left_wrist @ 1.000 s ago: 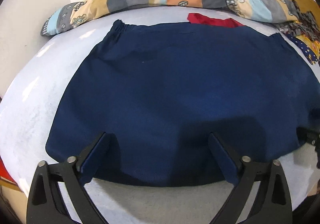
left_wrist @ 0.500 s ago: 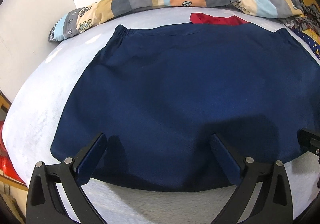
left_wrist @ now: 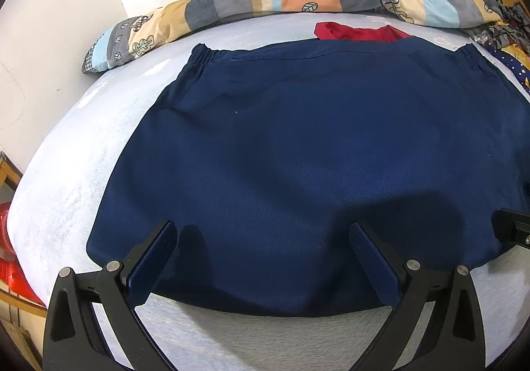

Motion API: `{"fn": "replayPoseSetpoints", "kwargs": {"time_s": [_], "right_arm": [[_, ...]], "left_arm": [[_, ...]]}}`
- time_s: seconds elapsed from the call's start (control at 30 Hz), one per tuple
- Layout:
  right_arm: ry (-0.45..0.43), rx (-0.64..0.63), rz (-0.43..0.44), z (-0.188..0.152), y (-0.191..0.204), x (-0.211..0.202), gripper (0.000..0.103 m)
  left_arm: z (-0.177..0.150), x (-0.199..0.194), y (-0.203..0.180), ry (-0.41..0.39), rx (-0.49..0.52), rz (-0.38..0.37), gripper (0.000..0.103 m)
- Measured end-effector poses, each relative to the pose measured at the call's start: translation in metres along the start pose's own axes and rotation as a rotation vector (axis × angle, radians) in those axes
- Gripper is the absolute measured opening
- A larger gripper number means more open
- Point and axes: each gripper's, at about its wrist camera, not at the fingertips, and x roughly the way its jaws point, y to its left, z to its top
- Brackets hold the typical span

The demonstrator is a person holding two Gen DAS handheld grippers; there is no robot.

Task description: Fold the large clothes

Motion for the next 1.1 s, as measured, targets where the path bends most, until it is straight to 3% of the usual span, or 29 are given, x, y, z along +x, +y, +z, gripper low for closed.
{"fn": "replayPoseSetpoints", "kwargs": {"time_s": [0.43, 0.73, 0.87, 1.0, 1.1], "right_arm": [[0.000, 0.012, 0.017, 0.000, -0.004, 0.002, 0.103], [0.035, 0.001, 0.121, 0.003, -0.015, 0.002, 0.103], [0.001, 0.098, 0.235, 0.008, -0.045, -0.013, 0.102], [-0.053, 0.223, 0.259, 0.013, -0.093, -0.027, 0.102], [-0.028, 0.359, 0.256, 0.012, -0.135, -0.020, 0.102]], "left_arm": [[0.001, 0.000, 0.000, 0.001, -0.002, 0.002, 0.103], [0.003, 0.005, 0.005, 0.038, -0.057, -0.027, 0.103], [0.004, 0.005, 0.005, 0.047, -0.066, -0.027, 0.103], [0.004, 0.005, 0.004, 0.049, -0.068, -0.029, 0.103], [0.004, 0.005, 0.004, 0.049, -0.066, -0.027, 0.103]]}}
